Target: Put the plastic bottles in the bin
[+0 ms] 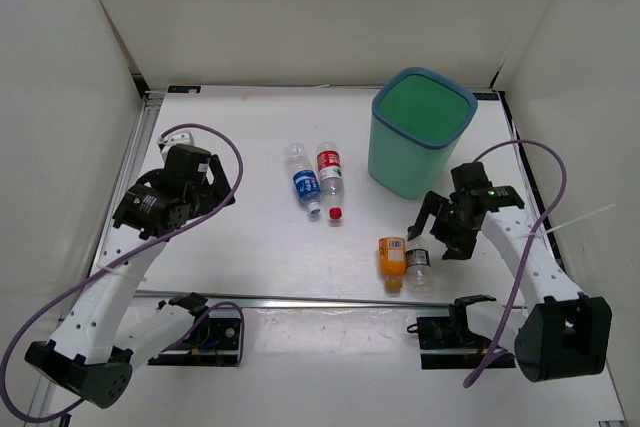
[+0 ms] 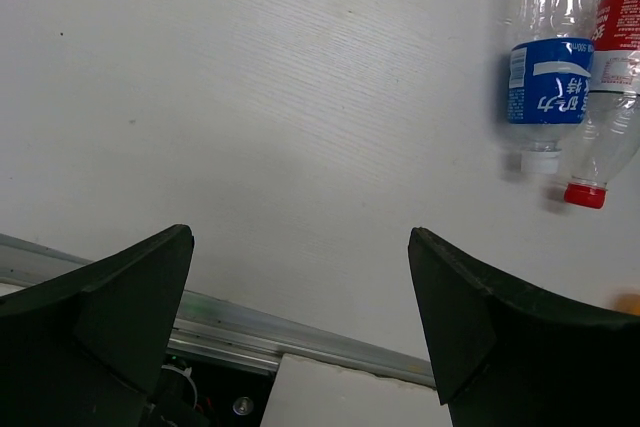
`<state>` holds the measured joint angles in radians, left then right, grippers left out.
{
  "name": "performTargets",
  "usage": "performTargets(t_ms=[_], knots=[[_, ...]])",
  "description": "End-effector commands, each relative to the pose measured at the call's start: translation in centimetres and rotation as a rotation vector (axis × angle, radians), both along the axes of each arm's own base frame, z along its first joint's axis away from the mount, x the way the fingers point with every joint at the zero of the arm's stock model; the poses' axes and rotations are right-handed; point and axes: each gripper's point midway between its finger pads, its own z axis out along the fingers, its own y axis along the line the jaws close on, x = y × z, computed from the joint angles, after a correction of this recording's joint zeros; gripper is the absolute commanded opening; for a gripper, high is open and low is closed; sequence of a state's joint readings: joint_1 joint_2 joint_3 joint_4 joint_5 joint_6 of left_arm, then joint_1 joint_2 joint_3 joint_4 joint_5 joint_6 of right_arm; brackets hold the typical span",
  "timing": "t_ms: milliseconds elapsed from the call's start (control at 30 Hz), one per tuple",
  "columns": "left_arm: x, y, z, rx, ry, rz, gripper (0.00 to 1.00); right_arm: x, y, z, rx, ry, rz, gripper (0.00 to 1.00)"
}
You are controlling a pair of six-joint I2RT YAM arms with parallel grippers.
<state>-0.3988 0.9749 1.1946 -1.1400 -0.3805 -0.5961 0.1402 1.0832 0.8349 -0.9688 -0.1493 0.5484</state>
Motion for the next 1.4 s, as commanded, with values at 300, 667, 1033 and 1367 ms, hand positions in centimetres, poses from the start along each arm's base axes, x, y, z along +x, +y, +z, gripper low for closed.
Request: performTargets(t_ms=[300, 667, 1033, 1367], knots=[[-1.3, 0.9, 1.2, -0.002, -0.016, 0.028, 1.0, 1.1, 0.0, -3.5, -0.064, 0.058, -0.147, 1.0], [-1.6, 1.6, 1.7, -0.004, -0.016, 0.088, 1.0, 0.5, 0.6, -5.9, -0.036, 0.111, -0.169, 0.85], [-1.1, 1.8, 2.3, 0.028, -0.007, 0.086, 1.0, 0.1, 0.4, -7.7, -0.059, 0.169, -0.18, 0.6], [-0.9, 1.9, 2.5, 0.038, -0.017, 0.087, 1.0, 1.1, 0.0, -1.4, -0.056, 0.052, -0.19, 0.37]])
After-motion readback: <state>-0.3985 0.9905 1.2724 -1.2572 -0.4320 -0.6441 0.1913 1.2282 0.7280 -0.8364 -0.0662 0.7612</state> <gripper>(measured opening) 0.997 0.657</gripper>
